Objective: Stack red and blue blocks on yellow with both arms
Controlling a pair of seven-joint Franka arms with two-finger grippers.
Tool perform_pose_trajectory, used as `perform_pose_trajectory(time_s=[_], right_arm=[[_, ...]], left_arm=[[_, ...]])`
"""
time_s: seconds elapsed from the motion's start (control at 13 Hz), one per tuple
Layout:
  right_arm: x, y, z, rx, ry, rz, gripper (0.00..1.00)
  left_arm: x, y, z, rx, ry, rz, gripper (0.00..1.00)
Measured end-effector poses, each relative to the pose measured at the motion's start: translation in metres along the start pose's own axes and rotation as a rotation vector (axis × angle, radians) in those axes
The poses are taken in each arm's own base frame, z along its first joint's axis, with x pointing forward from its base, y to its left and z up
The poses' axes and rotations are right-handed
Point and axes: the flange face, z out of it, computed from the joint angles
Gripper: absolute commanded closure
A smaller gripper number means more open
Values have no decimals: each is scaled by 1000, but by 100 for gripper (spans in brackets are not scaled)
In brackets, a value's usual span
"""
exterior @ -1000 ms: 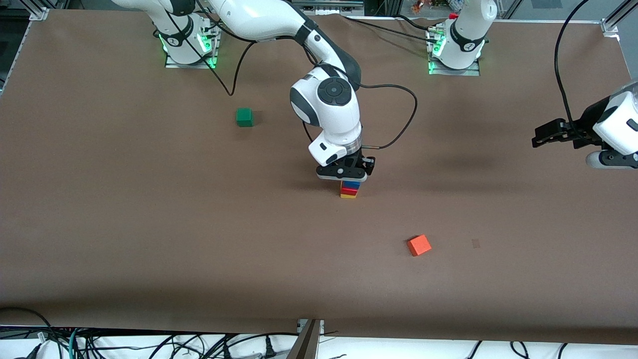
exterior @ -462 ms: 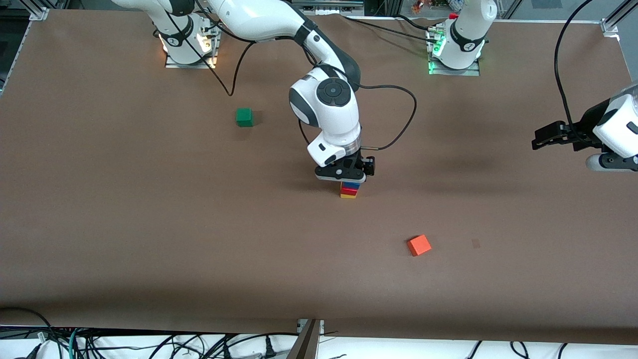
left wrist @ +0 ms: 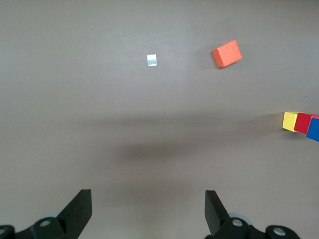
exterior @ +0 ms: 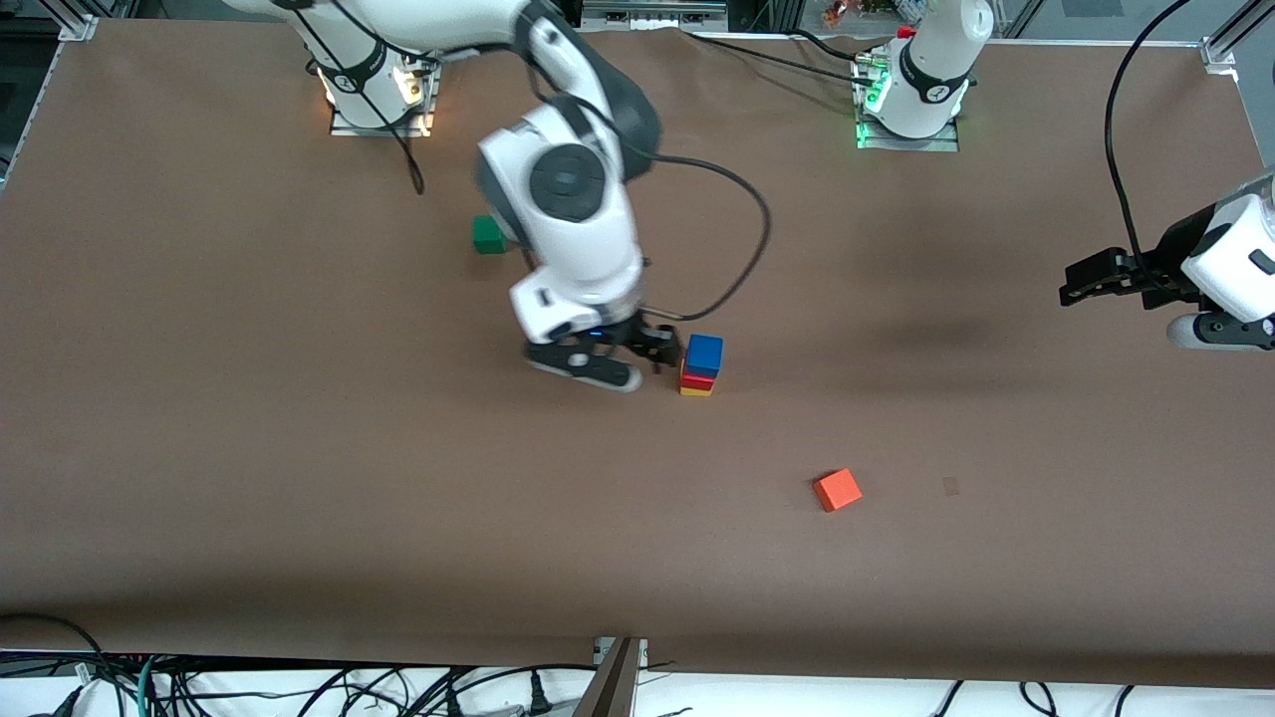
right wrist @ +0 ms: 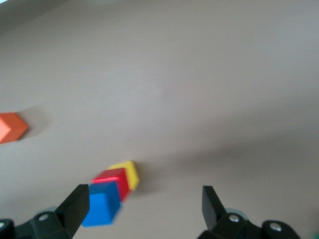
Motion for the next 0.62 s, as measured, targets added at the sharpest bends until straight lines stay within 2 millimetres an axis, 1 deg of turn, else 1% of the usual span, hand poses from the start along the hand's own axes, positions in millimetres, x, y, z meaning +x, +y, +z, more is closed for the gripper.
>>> perform_pose_trajectory(time_s=[0.08,0.15,0.23,0.31,0.38,0.46,0.54,0.62], right_arm=[[24,30,-24,-17,-27,-5,0],[48,64,-43,-23,-51,-20,0],[69,98,-58,-21,-70,-35,0],[84,131,-67,-18,-90,-55,0],[93,164,-76,-18,-109,-71,0],[98,197,-84,-17,-126,-79,0],[97,226,-91,-16,-143,-88,0],[93,249,-97,-20,-153,-107,0]], left_arm=[[0,0,0,0,0,1,0],[0,0,0,0,0,1,0],[0,1,0,0,0,1,0],[0,1,0,0,1,2,0],[0,2,0,0,1,3,0],[0,2,0,0,1,4,0],[0,2,0,0,1,4,0],[0,2,0,0,1,4,0]])
